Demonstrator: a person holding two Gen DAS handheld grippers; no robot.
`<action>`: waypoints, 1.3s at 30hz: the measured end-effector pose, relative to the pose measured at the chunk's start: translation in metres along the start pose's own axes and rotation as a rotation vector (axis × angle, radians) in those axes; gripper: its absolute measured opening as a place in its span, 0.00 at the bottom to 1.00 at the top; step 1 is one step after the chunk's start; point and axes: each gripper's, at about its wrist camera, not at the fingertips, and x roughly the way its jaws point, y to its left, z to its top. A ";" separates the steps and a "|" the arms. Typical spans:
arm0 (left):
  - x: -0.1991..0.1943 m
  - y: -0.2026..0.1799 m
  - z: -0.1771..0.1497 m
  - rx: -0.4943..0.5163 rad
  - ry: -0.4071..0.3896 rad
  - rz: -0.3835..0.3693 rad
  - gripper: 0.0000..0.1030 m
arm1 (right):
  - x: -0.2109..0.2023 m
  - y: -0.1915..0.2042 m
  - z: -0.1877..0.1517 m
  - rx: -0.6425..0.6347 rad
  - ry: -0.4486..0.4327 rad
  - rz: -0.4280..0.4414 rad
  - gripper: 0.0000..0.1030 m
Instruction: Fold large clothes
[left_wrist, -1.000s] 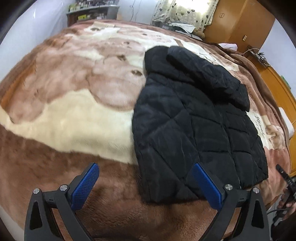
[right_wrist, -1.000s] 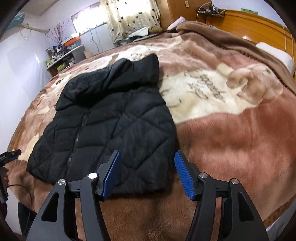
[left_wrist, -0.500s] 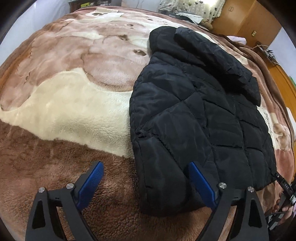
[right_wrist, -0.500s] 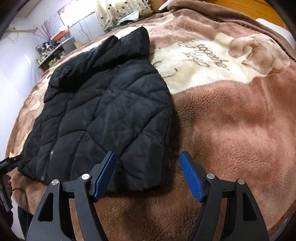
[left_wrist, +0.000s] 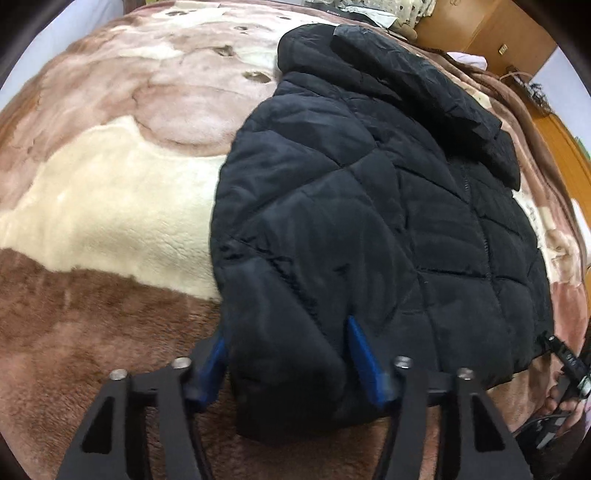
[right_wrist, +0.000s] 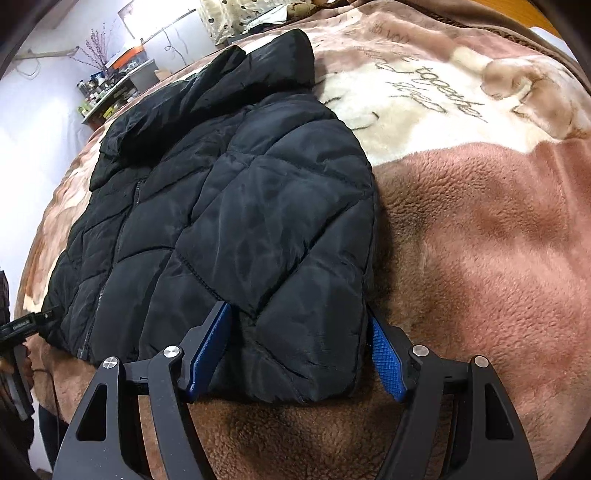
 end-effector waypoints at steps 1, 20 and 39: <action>-0.002 -0.002 0.000 0.002 -0.007 0.009 0.53 | -0.001 0.001 0.000 0.000 0.000 0.003 0.60; -0.075 -0.014 -0.013 0.017 -0.150 -0.057 0.22 | -0.061 0.012 -0.003 0.035 -0.114 0.125 0.16; -0.153 -0.006 -0.086 0.065 -0.148 -0.144 0.22 | -0.149 0.010 -0.051 0.008 -0.181 0.190 0.16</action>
